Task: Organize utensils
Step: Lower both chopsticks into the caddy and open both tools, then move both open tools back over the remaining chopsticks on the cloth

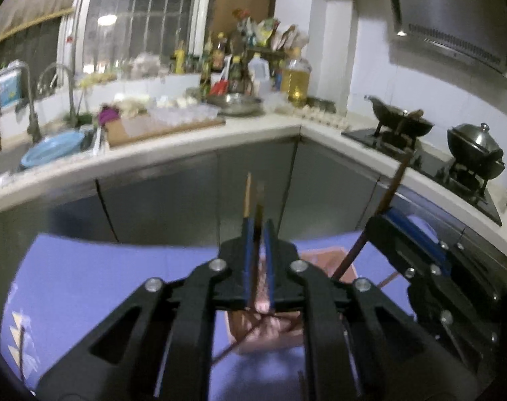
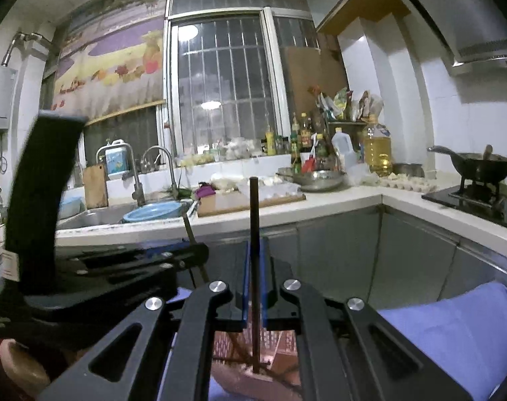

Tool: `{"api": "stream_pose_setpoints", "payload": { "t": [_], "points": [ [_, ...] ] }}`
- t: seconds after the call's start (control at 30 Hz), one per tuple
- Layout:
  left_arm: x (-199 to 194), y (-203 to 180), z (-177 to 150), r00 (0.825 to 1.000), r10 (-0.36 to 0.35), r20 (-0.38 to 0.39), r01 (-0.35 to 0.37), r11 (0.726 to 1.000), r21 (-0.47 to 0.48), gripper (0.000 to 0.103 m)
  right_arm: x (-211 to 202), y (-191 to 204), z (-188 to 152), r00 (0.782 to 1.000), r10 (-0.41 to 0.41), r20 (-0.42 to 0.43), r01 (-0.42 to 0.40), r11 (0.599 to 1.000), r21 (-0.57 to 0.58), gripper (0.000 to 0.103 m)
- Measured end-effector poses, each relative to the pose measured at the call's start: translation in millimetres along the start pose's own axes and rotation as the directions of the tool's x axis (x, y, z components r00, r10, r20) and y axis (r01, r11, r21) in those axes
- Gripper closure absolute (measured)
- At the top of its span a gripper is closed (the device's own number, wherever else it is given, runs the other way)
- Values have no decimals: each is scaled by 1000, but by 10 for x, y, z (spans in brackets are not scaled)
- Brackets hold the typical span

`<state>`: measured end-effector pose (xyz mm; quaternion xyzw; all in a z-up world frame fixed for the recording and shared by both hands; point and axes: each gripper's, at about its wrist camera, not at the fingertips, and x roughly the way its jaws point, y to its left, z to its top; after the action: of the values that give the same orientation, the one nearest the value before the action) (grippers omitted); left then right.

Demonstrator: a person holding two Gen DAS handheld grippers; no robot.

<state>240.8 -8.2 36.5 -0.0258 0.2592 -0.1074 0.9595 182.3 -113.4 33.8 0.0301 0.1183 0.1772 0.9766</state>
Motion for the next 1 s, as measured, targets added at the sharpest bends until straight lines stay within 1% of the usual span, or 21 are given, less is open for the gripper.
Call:
{"api": "stream_pose_setpoints", "payload": {
  "t": [0.03,0.07,0.1,0.13,0.17,0.23,0.3,0.33,0.4,0.47,0.57,0.63,0.67,0.73,0.77,0.83,0.87,0.9,0.93,1.0],
  "points": [
    [-20,4,-55,1000,6,-1,-6,1000,-12,77,-25,1,-29,1000,0,-7,0,1000,6,94],
    [-55,2,-95,1000,19,9,-19,1000,-19,69,-56,-1,-55,1000,-1,-12,1,1000,14,92],
    [-131,-7,-143,998,46,37,-45,999,-23,57,-100,-10,-81,1000,-1,-18,2,1000,25,86],
    [-198,-15,-169,996,65,62,-64,998,-24,54,-147,-12,-97,1000,0,-17,1,999,34,80],
    [-270,-20,-189,993,77,86,-75,997,-22,54,-227,-5,-111,1000,-3,-10,3,999,41,76],
    [-454,-41,-221,988,89,129,-87,996,-18,53,-356,4,-99,1000,-13,17,12,999,42,61],
    [-663,-65,-245,978,106,177,-105,994,-18,52,-561,27,-105,998,-30,64,28,999,43,57],
    [-767,-76,-254,972,118,205,-116,993,-18,48,-654,30,-104,996,-37,85,33,998,45,55],
    [-1019,-95,-296,953,139,270,-138,990,-22,43,-876,41,-110,991,-52,127,45,997,56,54],
    [-1264,-106,-349,936,147,321,-146,989,-28,42,-1110,62,-154,984,-62,164,51,996,74,53],
    [-1532,-104,-464,926,138,352,-132,990,-41,42,-1408,88,-277,975,-87,203,72,994,84,51],
    [-1651,-99,-583,925,133,355,-125,991,-44,42,-1539,102,-378,974,-104,203,88,992,86,50],
    [-1718,-99,-697,927,131,352,-123,991,-45,42,-1606,113,-451,974,-114,198,99,991,85,50],
    [-1763,-110,-882,938,115,327,-108,993,-38,42,-1727,122,-657,976,-147,160,132,986,97,50],
    [-1749,-126,-1027,951,101,292,-99,995,-24,42,-1734,117,-719,979,-148,137,135,986,102,50],
    [-1672,-160,-1237,969,94,227,-97,995,5,42,-1709,99,-979,988,-155,25,152,983,105,50],
    [-1618,-183,-1348,978,92,190,-98,995,23,42,-1689,98,-1071,988,-156,-19,157,982,102,50],
    [-1531,-203,-1490,986,94,139,-101,994,38,42,-1644,79,-1203,983,-160,-88,169,980,104,50],
    [-1459,-205,-1585,991,95,97,-100,994,43,42,-1613,51,-1297,978,-161,-137,177,978,115,50],
    [-1301,-179,-1782,996,93,-6,-92,995,41,42,-1554,5,-1475,963,-145,-229,182,972,151,50]
  ]
}}
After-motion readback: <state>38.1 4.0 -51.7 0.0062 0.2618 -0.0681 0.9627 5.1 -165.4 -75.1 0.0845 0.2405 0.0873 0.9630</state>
